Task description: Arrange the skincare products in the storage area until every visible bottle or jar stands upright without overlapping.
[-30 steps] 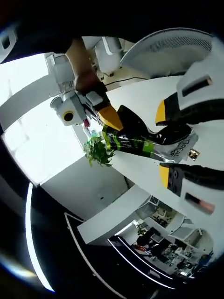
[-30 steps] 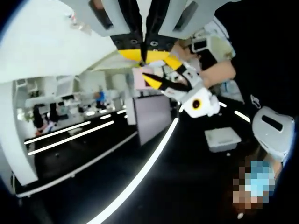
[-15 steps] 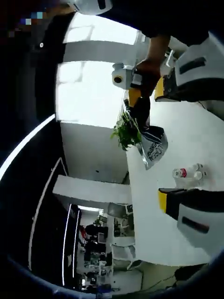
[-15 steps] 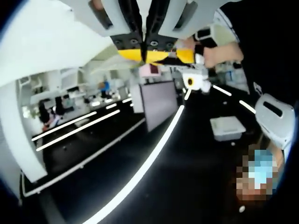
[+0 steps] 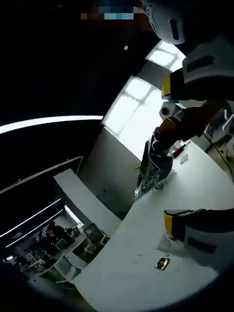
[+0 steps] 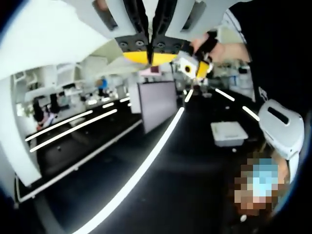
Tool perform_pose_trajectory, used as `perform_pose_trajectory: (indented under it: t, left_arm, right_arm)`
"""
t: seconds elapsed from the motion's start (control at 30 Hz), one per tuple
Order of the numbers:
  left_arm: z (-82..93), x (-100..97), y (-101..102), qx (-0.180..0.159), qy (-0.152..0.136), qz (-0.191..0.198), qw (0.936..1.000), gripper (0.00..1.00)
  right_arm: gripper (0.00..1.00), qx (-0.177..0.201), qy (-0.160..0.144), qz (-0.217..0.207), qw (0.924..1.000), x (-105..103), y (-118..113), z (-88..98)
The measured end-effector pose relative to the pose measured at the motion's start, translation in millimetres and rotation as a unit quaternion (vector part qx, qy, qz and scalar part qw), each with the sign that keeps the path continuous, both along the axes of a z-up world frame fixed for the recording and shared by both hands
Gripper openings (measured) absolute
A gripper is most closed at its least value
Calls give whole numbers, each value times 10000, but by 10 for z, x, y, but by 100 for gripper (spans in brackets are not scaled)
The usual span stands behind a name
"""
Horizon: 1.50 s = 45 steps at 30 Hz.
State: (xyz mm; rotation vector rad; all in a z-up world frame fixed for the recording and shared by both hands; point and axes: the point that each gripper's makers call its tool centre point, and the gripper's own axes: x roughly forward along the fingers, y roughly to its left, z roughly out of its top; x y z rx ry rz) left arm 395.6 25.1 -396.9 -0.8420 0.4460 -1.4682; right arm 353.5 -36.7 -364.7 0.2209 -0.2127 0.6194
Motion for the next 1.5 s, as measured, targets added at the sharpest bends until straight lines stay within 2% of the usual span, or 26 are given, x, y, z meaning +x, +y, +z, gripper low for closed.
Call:
perform_pose_trajectory:
  t: [0.1, 0.17, 0.27, 0.3, 0.37, 0.43, 0.53, 0.7, 0.77, 1.07, 1.23, 1.33, 1.5]
  left_arm:
    - [137, -2, -3, -554, 655, 27, 9963, 82]
    - [193, 37, -1, -788, 883, 131, 9929, 76]
    - [189, 14, -32, -717, 786, 137, 9942, 67]
    - [169, -17, -72, -527, 543, 151, 9970, 64]
    - [183, -34, -91, -536, 587, 144, 9967, 58]
    - [212, 8, -77, -709, 746, 247, 9944, 53]
    - [163, 69, -67, -708, 858, 379, 9931, 40]
    - [127, 129, -62, -610, 731, 571, 9938, 26]
    - [145, 135, -61, -624, 769, 534, 9937, 25]
    - [242, 108, -59, -678, 469, 399, 9958, 10]
    - [259, 91, -67, -615, 305, 345, 9970, 4]
    - [273, 80, -66, -513, 77, 323, 9981, 2]
    - [281, 120, -46, -180, -562, 323, 9977, 0]
  right_arm:
    - [0, 11, -28, 76, 10000, -10, 52, -5]
    - [0, 21, -51, 124, 9999, -13, 80, -12]
    - [0, 24, -71, 176, 9998, -15, 123, -19]
    - [0, 8, -88, 194, 9998, -19, 133, -18]
    - [0, -16, -119, 216, 9997, -25, 154, -17]
    - [0, 76, -166, 230, 9996, -37, 148, 2]
    - [0, 213, -205, 239, 9993, -47, 143, 19]
    - [0, 391, -193, 275, 9987, -57, 155, 19]
    - [0, 454, -146, 265, 9985, -45, 168, 10]
    - [0, 1131, 105, 331, 9930, -29, 195, -59]
    - [0, 1442, 234, 331, 9887, -23, 190, -121]
    - [0, 1660, 306, 345, 9850, -21, 191, -171]
    - [0, 1883, 484, 412, 9801, -12, 230, -277]
